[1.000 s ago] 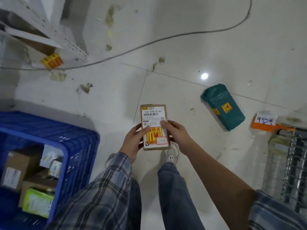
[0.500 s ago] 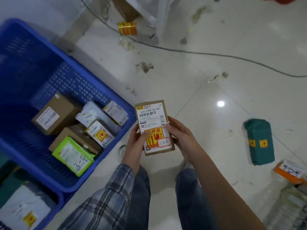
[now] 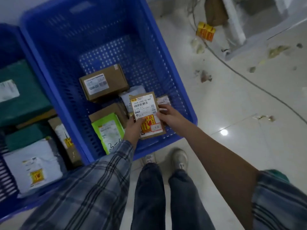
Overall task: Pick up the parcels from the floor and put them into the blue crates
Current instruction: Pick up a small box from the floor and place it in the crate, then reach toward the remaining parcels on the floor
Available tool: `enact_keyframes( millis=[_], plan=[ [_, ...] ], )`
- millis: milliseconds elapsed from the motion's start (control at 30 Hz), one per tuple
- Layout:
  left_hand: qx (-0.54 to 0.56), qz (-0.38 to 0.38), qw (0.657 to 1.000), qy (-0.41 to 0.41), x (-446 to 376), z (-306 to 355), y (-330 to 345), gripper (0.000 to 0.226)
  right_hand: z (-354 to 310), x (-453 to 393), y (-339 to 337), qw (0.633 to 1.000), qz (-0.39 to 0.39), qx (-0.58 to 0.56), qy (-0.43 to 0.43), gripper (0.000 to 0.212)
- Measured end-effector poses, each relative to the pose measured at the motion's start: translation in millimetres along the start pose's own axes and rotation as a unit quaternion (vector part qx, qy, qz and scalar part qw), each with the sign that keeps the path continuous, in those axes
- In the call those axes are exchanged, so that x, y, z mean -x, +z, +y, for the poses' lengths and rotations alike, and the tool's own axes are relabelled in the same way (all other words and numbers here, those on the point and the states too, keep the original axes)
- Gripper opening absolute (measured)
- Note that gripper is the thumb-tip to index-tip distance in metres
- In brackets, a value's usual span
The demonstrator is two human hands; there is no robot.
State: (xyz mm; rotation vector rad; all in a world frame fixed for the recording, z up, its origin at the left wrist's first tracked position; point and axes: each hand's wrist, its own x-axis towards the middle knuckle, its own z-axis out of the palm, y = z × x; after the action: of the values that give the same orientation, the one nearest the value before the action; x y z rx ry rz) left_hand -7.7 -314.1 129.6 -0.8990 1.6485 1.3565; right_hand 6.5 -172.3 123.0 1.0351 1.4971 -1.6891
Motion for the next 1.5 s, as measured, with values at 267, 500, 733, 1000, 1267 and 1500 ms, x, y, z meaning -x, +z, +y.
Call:
enact_keyframes(
  millis=[267, 500, 733, 1000, 1267, 1500],
  plan=[
    [-0.239, 0.135, 0.961, 0.03, -46, -59, -13, 0.031, 52, -47, 37, 0.996, 0.016, 0.088, 0.021, 0.043],
    [-0.383, 0.167, 0.908, 0.028, -58, -74, -15, 0.038, 66, -74, 52, 0.98, 0.026, 0.198, -0.007, 0.046],
    [-0.443, 0.107, 0.889, 0.036, -62, -73, -8, 0.056, 74, -80, 48, 0.946, 0.04, 0.322, 0.015, 0.048],
    [-0.423, 0.114, 0.899, 0.021, -47, -66, -2, 0.044, 70, -73, 38, 0.932, 0.028, 0.356, 0.06, 0.051],
    [-0.4, 0.122, 0.908, 0.019, -20, -35, -2, 0.037, 64, 12, -11, 0.969, 0.164, 0.155, -0.102, 0.02],
    [-0.438, 0.028, 0.876, 0.199, 41, -5, 107, 0.018, 117, 82, -105, 0.947, 0.305, -0.105, 0.012, 0.009]
  ],
)
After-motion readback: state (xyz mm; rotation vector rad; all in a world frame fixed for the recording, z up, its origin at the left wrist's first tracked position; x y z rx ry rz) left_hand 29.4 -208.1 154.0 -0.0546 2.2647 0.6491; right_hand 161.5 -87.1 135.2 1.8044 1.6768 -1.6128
